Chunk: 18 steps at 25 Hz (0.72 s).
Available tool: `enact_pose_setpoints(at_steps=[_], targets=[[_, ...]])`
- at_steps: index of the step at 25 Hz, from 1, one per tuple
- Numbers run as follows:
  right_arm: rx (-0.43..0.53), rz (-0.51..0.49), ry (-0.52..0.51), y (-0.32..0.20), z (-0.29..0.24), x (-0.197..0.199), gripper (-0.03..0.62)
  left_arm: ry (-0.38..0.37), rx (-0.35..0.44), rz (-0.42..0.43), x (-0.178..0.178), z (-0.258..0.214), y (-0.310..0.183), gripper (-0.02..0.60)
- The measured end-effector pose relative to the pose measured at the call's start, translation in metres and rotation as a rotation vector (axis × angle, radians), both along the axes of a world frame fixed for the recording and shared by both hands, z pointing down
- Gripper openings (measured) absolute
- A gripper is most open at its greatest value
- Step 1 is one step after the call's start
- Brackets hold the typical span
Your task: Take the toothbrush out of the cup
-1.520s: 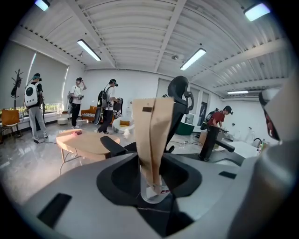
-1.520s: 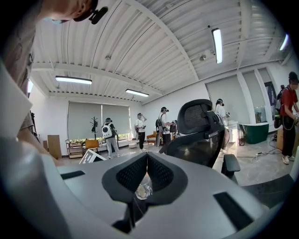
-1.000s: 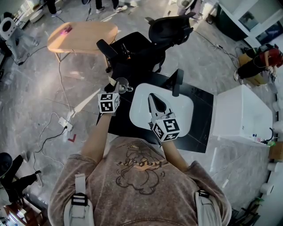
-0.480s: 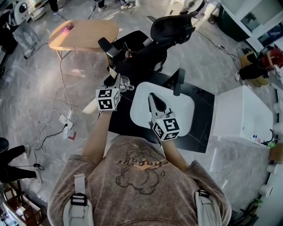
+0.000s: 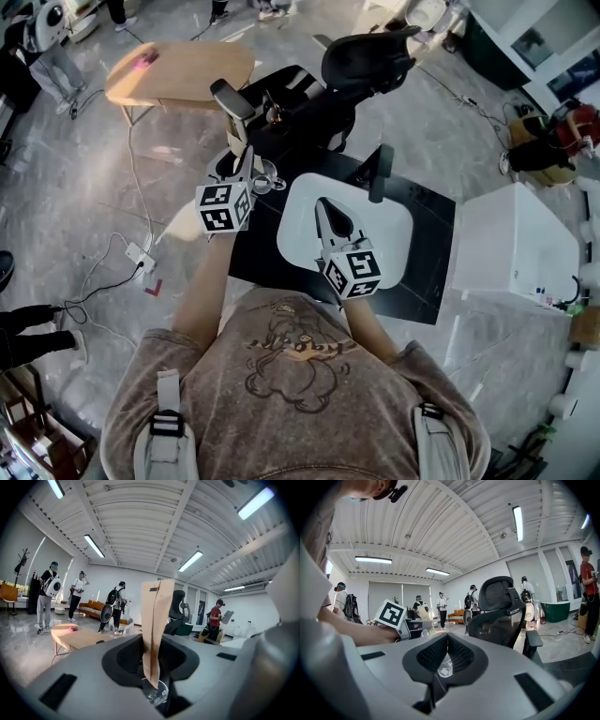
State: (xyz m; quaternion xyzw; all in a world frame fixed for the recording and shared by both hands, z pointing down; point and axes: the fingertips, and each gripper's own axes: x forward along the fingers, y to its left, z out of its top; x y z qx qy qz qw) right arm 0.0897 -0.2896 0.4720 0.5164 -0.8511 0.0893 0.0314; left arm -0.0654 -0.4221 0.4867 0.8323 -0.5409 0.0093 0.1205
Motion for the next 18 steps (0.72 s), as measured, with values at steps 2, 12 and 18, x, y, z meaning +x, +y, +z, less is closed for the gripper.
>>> enact_pose_setpoints(at_steps=[2,12,18], targets=[[-0.001,0.000,0.001,0.001,0.000,-0.001,0.017,0.011,-0.004,0.002,-0.001,-0.001,0.005,0.095],[-0.012,-0.007,0.002,0.006,0.006,-0.003,0.017,0.032,0.017,0.049,-0.004,-0.009,0.046,0.095],[-0.017,-0.012,0.000,0.006,0.009,-0.004,0.017,0.031,0.030,0.077,-0.004,-0.021,0.081,0.095]])
